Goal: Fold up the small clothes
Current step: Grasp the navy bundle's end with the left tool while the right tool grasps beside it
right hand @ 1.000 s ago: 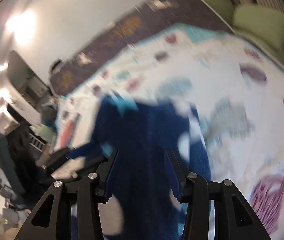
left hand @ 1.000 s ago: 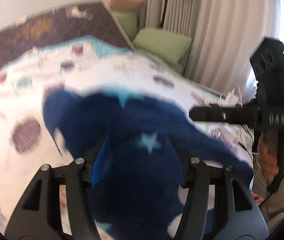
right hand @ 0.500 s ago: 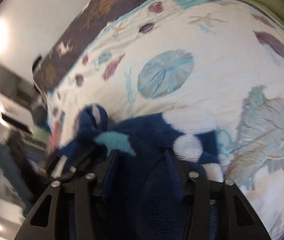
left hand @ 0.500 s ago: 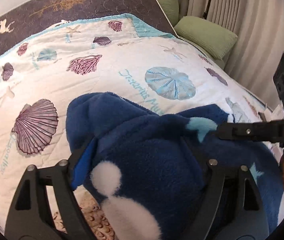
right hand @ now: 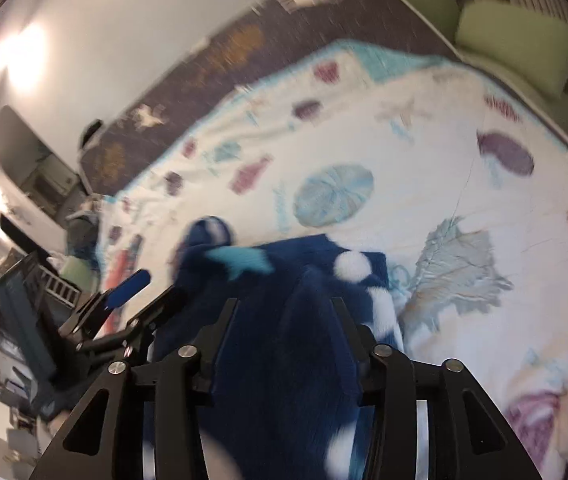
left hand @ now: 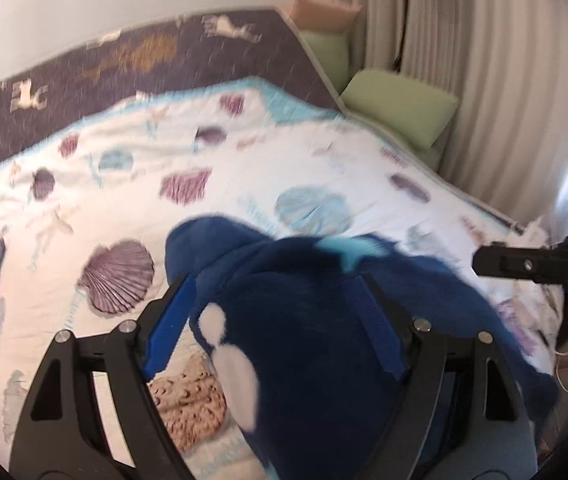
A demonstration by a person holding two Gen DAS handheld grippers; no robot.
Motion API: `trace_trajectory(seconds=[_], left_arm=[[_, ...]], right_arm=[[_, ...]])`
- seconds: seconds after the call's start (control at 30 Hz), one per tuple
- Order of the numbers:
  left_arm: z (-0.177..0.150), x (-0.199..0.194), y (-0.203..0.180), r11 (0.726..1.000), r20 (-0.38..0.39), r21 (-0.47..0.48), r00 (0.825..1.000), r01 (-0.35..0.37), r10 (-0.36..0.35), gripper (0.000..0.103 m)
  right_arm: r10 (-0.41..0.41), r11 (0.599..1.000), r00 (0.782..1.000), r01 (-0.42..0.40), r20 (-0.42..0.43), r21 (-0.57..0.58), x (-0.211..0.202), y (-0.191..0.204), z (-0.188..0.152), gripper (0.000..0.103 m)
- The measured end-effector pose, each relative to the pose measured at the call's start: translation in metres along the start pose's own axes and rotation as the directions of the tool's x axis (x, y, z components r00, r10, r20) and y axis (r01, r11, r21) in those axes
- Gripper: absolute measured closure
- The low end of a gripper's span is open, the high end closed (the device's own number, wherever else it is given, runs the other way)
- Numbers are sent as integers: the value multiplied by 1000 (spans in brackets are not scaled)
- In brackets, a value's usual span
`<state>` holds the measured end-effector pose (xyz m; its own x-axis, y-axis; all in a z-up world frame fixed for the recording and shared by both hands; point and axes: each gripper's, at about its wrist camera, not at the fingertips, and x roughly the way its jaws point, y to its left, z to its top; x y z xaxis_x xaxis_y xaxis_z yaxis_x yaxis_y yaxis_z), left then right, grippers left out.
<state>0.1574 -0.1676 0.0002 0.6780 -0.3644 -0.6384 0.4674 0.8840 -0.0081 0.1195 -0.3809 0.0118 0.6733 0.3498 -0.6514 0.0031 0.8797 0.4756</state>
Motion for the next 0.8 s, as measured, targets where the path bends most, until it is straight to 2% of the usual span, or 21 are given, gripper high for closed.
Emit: trace_trajectory(seconds=[0.1,0.17,0.3,0.4,0.47,0.53,0.63,0.7,0.8], left_arm=[[-5,-23,-10,1000,16,22,1000,-10,9,22],[-17,-36,-17,999,7,28,1000,20,-20,22],[-46,-57,-29,997,-16,43,998,62,-62,22],[-71,-72,-38,995,-12,72,997,73,-72,22],[-91,-60,-46,992,-83,118,996,47,-37,20],[-106,-47,-40,997,-108,63,993,53,-46,20],[-107,-43,-18,989,-134,-91,982,118,-130,20],[-107,-47,-18,989,-121,-93,985,115,-125,20],[-108,-55,-25,996,-98,-43,992,72,-76,20]], right_arm=[[10,999,1000,-8,27,-43,-31,12,-22,54],[18,997,1000,-17,18,-70,-43,18,-42,54],[73,993,996,-77,-51,-88,-52,21,-80,54],[70,992,991,-81,-116,-95,-47,15,-106,54],[46,996,988,-57,-149,-70,-37,7,-121,54],[43,997,986,-52,-164,-50,-26,1,-131,54],[-13,996,993,2,-121,-93,-27,11,-140,54],[-44,993,993,32,-106,-115,-29,18,-143,54],[-57,990,993,43,-101,-134,-35,23,-147,53]])
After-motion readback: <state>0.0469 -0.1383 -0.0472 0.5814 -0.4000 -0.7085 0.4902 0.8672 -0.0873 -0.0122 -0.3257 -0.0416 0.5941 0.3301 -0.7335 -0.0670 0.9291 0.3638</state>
